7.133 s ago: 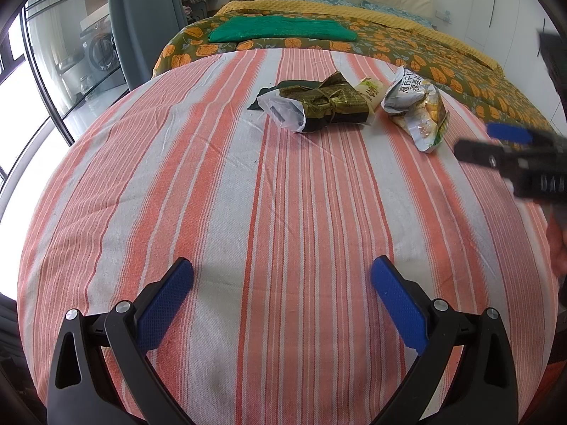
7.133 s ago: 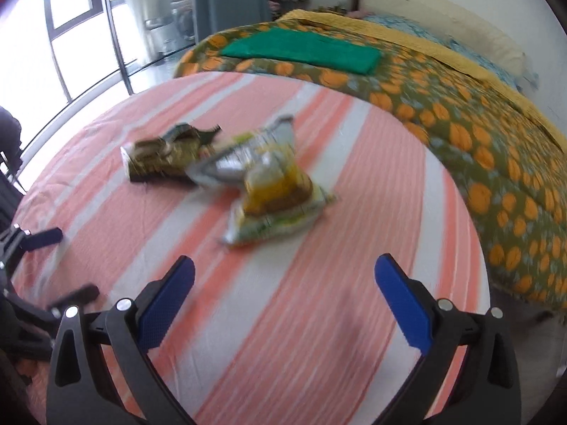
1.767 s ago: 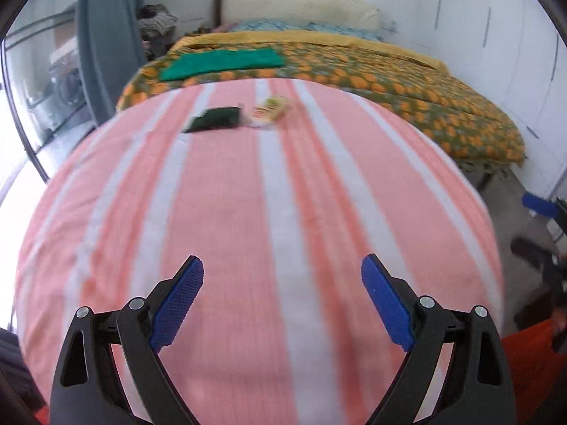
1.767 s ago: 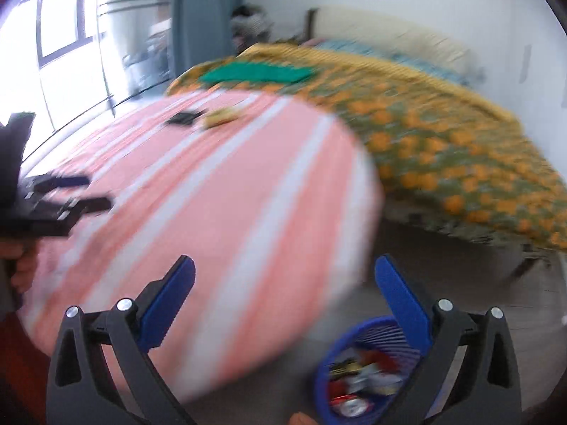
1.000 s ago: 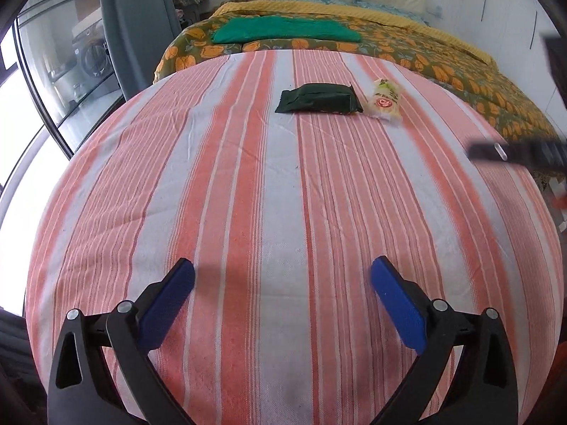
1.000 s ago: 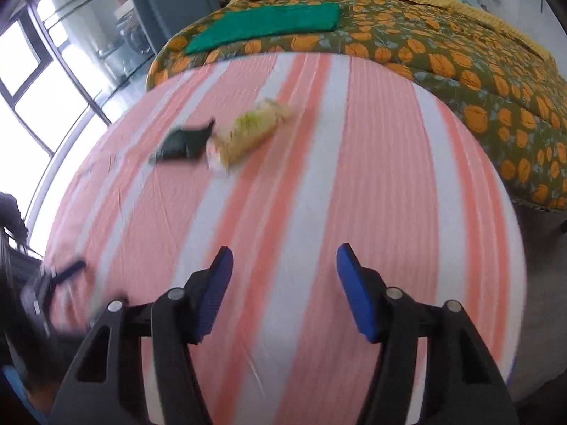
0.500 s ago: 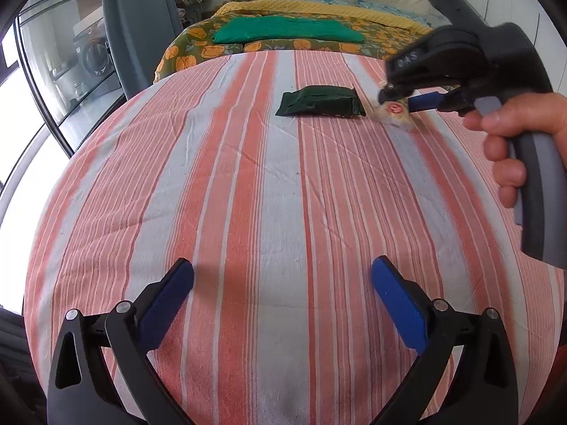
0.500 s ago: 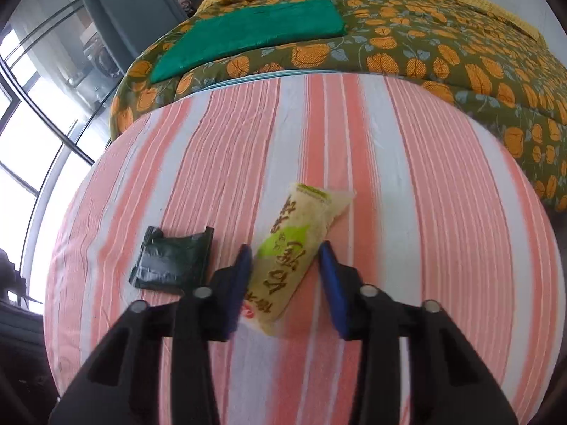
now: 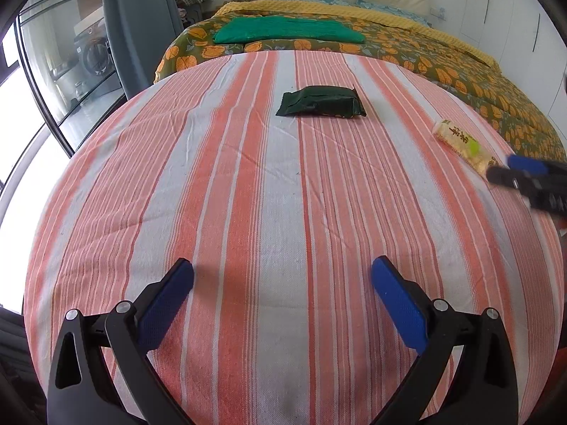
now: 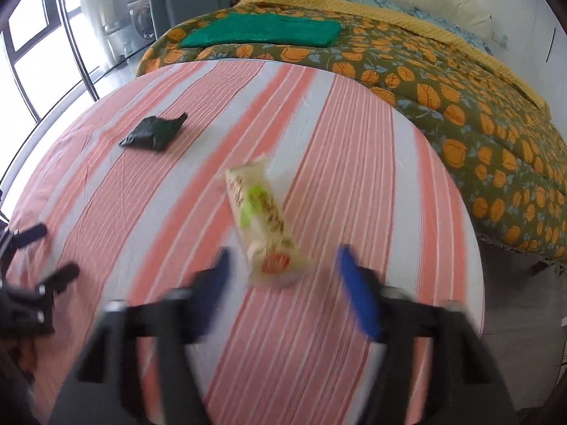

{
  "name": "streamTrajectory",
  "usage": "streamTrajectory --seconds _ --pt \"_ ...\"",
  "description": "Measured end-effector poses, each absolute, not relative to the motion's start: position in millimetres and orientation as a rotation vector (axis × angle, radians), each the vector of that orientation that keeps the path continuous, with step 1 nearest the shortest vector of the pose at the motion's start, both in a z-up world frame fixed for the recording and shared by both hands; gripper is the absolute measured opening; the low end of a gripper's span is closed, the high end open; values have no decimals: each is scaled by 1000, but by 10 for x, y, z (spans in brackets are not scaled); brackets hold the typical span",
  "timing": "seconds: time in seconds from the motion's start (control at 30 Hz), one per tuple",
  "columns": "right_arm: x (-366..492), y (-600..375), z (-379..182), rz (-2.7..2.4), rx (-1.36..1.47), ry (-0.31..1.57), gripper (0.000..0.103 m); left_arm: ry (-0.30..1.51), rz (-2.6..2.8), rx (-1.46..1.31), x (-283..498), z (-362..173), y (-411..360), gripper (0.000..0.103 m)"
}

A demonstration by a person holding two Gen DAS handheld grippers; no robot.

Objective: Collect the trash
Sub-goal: 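Grasp the cream snack stick with the right tool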

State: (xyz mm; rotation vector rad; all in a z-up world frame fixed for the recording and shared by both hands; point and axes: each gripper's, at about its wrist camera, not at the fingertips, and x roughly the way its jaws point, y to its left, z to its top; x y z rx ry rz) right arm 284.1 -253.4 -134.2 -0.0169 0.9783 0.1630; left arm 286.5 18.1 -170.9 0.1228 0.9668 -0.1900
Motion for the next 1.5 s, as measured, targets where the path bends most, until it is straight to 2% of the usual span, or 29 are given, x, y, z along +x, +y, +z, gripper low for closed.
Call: streamTrajectory --seconds 0.1,0.17,0.27,0.5,0.6,0.73,0.8,0.93,1.2,1.5 --pt "2741 -2489 -1489 178 -32 991 80 967 -191 118 2863 -1707 187 99" --pt "2679 -2515 -1534 177 3 961 86 969 -181 112 2870 -1698 187 99" --pt "2663 -2516 -1553 188 15 954 89 1008 -150 80 3013 -1649 122 99" --pt "2672 -2506 -1563 189 11 959 91 960 -97 22 4077 -1111 -407 99" --pt "2674 -2507 -1567 190 14 959 91 998 -20 37 4583 -1187 -625 99" --pt "2680 -2505 -1570 190 17 959 92 1055 66 97 4865 -1543 -756 99" --pt "2681 -2505 -1570 191 17 960 92 1071 79 116 4838 -1689 -706 98" --pt "2681 -2507 -1570 190 17 960 92 1083 45 24 4620 -1683 -393 99" --pt "2672 -2509 -1573 188 14 960 92 1062 -85 67 4233 -1578 104 99" --pt "2672 -2510 -1572 186 13 960 92 998 -227 147 4391 -1558 -247 98"
